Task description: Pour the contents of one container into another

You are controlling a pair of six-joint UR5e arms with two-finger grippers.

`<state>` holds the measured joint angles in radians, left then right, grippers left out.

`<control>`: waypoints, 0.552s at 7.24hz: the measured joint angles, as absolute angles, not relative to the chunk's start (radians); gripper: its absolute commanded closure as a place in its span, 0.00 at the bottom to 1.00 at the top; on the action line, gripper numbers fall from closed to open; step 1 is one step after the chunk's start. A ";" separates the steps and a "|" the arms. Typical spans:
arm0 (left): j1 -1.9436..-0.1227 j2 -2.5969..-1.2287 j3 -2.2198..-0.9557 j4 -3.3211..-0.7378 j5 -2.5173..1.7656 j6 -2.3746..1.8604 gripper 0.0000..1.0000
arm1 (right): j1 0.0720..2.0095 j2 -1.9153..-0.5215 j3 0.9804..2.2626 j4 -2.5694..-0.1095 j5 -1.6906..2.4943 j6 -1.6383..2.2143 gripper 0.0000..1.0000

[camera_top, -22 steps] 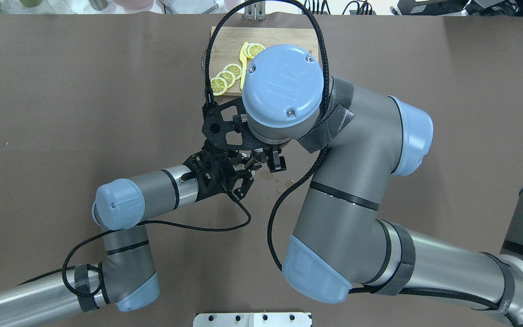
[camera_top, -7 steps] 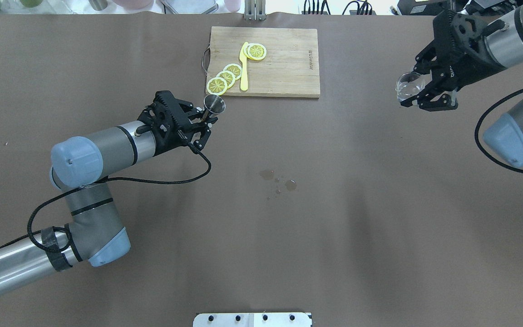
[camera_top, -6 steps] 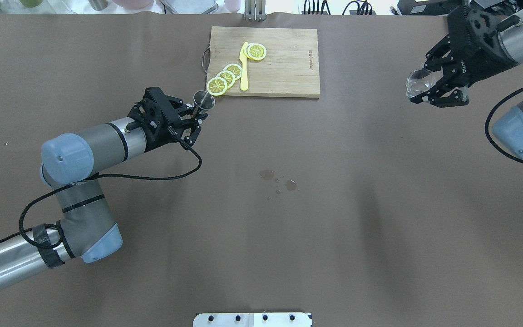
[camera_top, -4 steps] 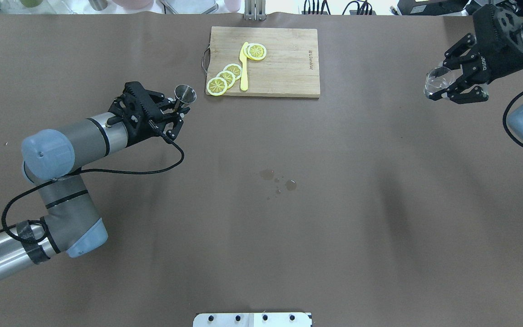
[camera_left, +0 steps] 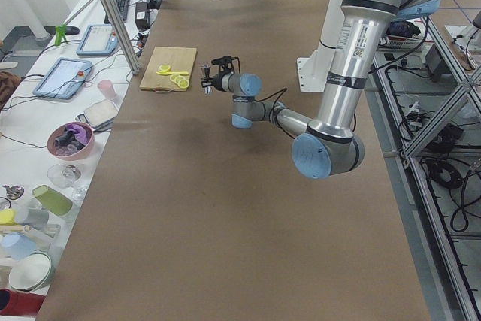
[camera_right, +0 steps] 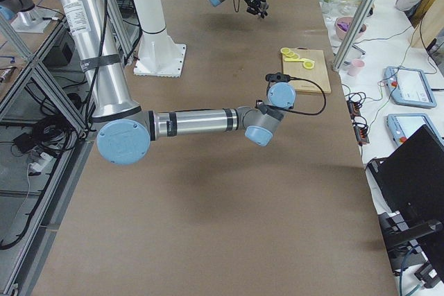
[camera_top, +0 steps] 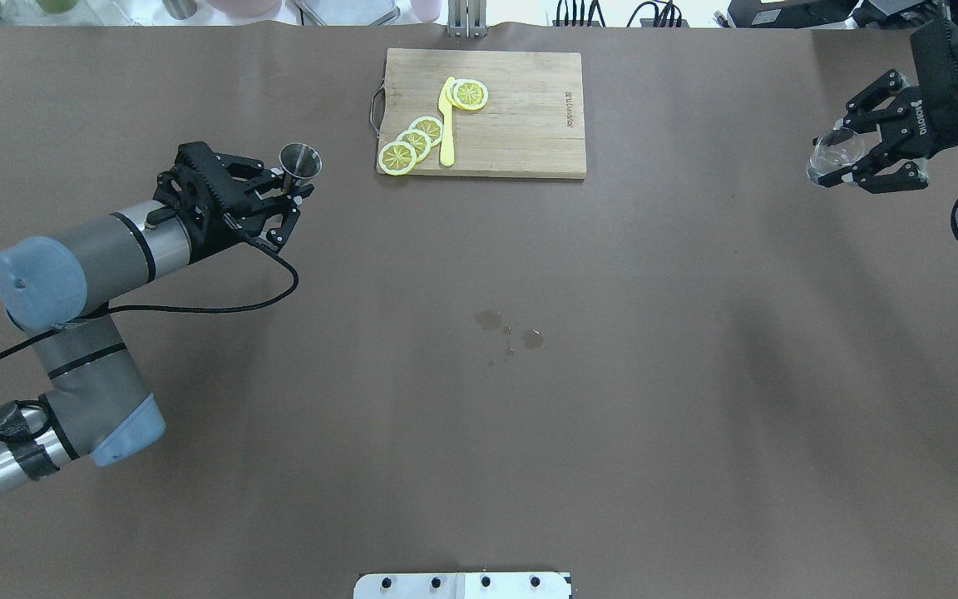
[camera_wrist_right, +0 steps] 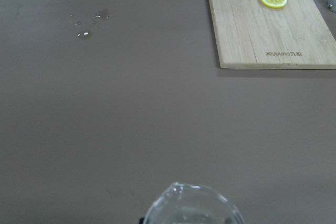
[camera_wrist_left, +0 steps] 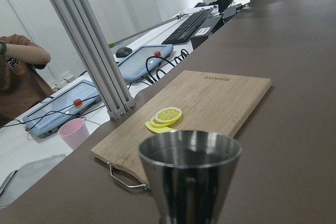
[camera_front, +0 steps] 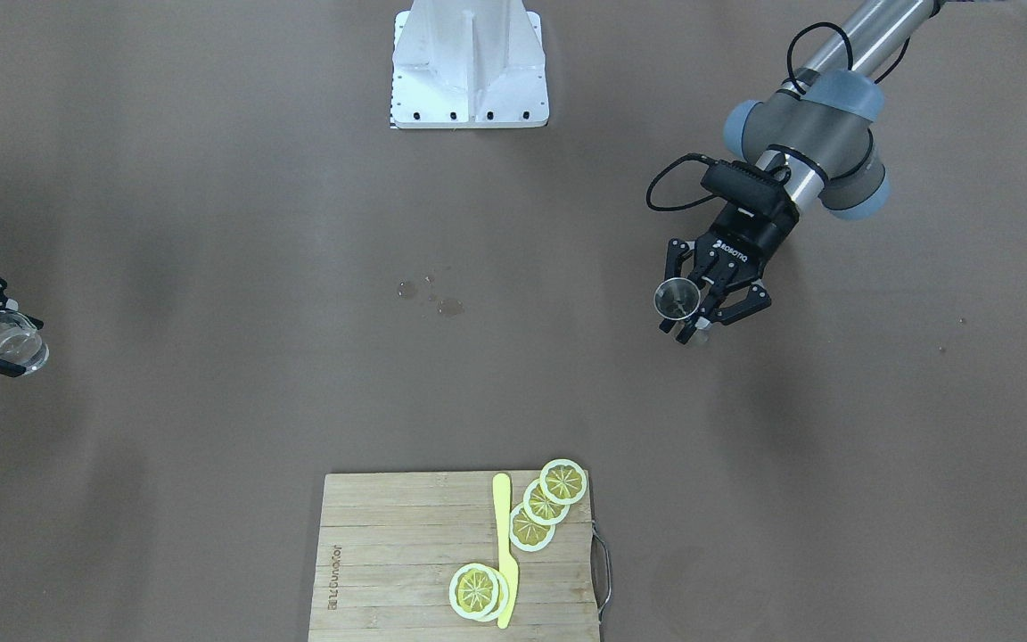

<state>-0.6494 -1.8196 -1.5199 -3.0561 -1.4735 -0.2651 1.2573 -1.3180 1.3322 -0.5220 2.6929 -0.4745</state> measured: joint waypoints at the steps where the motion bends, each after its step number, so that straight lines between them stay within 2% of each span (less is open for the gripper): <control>1: -0.652 -1.787 -1.522 -3.109 -1.474 -0.293 1.00 | 1.265 -1.319 1.282 -0.463 2.704 -0.473 1.00; 4: -0.688 -1.779 -1.543 -3.114 -1.498 -0.357 1.00 | 1.274 -1.322 1.179 -0.342 2.713 -0.468 1.00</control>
<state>-0.6884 -1.7793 -1.5429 -3.1135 -1.4979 -0.3567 1.2740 -1.3215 1.1786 -0.3420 2.7128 -0.4683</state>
